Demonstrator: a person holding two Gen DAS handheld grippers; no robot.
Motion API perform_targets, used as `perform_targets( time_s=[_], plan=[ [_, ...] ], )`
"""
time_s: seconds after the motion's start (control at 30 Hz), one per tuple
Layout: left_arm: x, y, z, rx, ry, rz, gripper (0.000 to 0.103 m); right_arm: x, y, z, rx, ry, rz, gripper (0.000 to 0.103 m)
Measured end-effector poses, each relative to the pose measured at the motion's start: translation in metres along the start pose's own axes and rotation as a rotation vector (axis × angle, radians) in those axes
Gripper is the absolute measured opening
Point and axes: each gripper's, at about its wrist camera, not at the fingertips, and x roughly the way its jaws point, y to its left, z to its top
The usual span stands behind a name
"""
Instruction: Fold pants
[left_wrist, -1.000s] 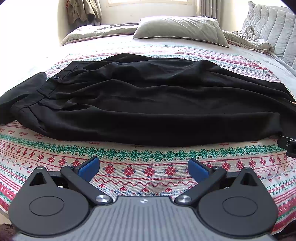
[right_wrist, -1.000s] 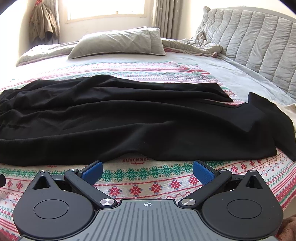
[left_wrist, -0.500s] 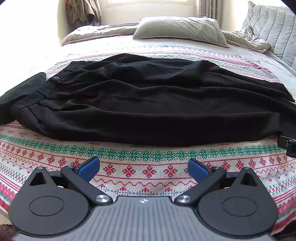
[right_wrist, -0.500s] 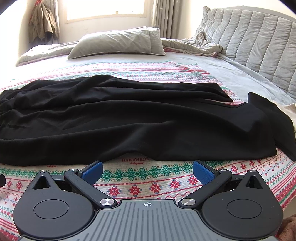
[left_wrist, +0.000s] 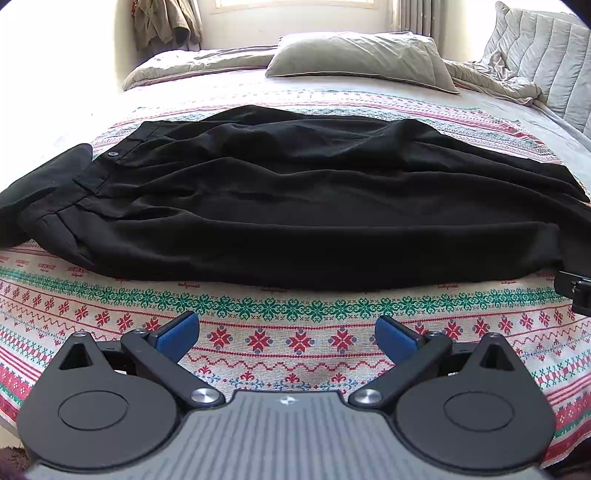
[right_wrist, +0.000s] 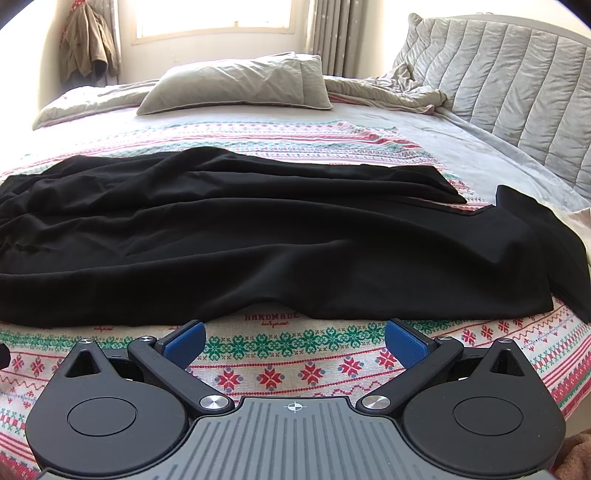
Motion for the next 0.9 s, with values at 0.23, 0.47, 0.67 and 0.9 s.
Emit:
perform_targets(
  time_s=[0.23,0.47,0.67,0.9],
  plan=[
    [-0.0003,0.0001,0.0000,0.000,0.000,0.001,0.103,-0.0002,0.0003,-0.0004,0.000,0.000,-0.002,0.103],
    [-0.0004,0.0000,-0.0002,0.000,0.000,0.002,0.103,-0.0005,0.0002,-0.0003,-0.006,-0.001,-0.004,0.103],
    [-0.0007,-0.0003,-0.0002,0.000,-0.003,0.005,0.103,-0.0008,0.0005,-0.0008,-0.009,-0.002,-0.008,0.103],
    [-0.0002,-0.0008,-0.0009,0.000,-0.002,0.008,0.103,-0.0018,0.0002,-0.0013,-0.010,-0.006,-0.010,0.103]
  ],
)
